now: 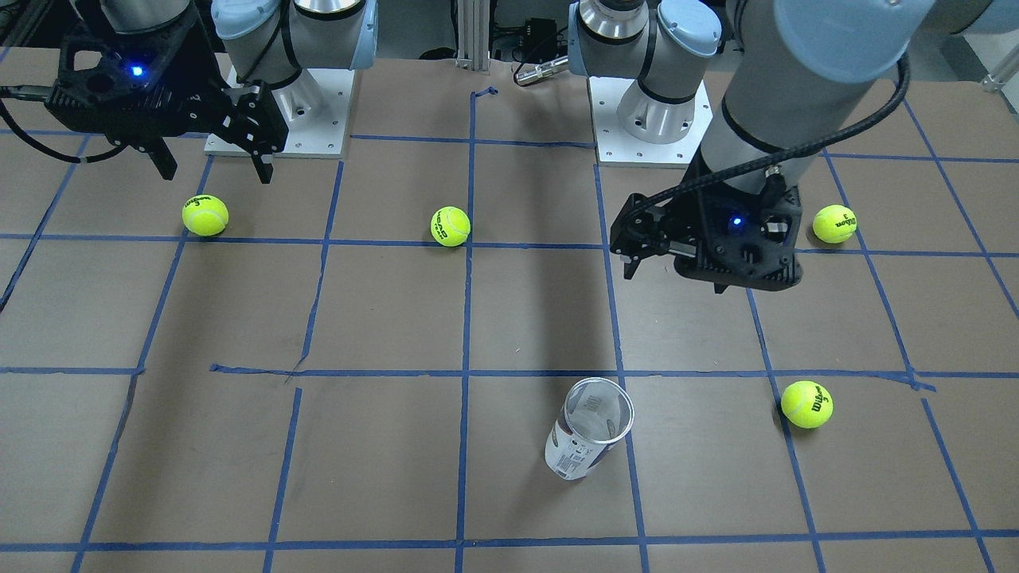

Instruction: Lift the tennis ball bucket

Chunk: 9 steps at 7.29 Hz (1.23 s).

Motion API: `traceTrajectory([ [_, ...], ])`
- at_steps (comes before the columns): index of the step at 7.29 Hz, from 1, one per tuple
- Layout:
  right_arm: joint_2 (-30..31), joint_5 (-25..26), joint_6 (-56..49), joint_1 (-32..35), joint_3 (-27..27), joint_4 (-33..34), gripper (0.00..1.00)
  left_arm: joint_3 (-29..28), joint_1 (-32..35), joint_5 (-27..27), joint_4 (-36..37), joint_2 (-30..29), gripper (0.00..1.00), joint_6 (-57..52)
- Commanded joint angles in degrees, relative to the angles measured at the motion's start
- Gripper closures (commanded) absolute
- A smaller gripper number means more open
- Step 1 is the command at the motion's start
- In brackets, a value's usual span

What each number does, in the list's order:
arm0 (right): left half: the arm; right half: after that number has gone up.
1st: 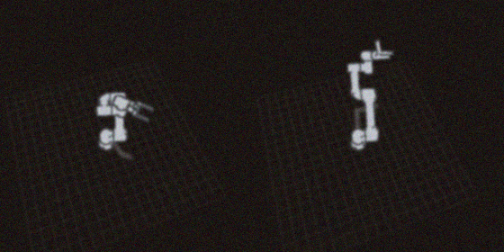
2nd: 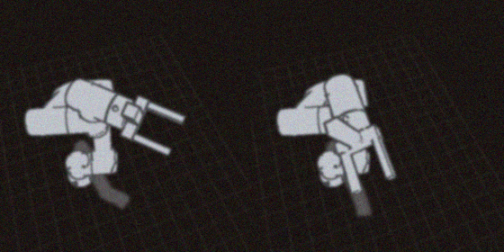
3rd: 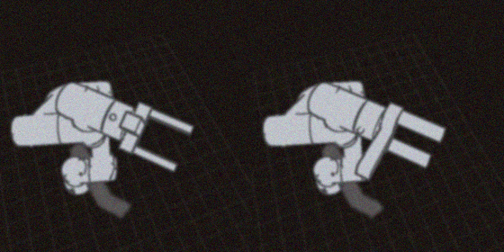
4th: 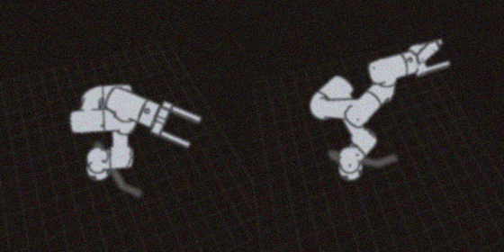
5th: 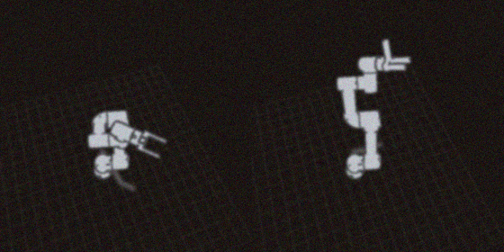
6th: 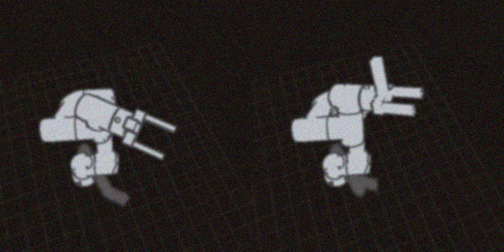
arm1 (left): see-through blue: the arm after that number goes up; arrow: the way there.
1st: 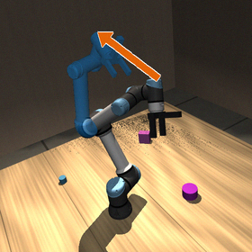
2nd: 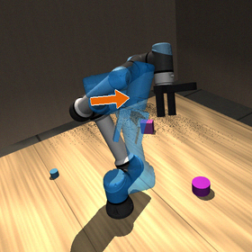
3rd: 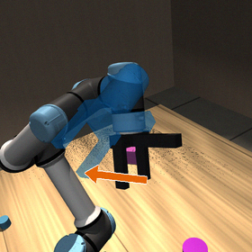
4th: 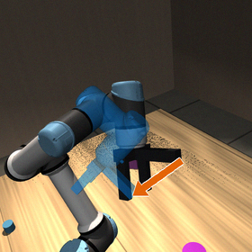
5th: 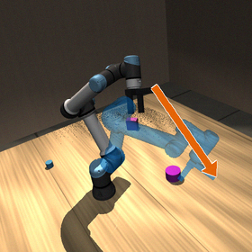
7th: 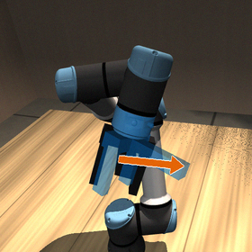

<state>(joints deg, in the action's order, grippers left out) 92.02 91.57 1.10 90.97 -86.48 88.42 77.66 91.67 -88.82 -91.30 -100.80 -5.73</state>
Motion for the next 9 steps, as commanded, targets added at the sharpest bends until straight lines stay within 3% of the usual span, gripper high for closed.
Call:
traceTrajectory([
  [1,0.0,-0.07,0.05,0.0,-0.01,0.0,0.0,8.44,-3.42,0.05,0.5,7.25,0.0,-0.33],
  [3,0.0,-0.16,-0.04,0.0,-0.01,0.0,0.0,13.55,-4.48,0.05,0.17,12.44,0.0,-0.24],
  [6,-0.09,0.62,-0.13,-0.09,-0.01,0.0,0.0,14.01,-4.57,-1.79,-3.07,16.41,0.0,0.73],
  [9,-0.18,-0.07,-0.04,0.0,-0.01,0.09,0.0,14.19,-4.57,-2.15,-3.18,16.69,0.0,0.64],
])
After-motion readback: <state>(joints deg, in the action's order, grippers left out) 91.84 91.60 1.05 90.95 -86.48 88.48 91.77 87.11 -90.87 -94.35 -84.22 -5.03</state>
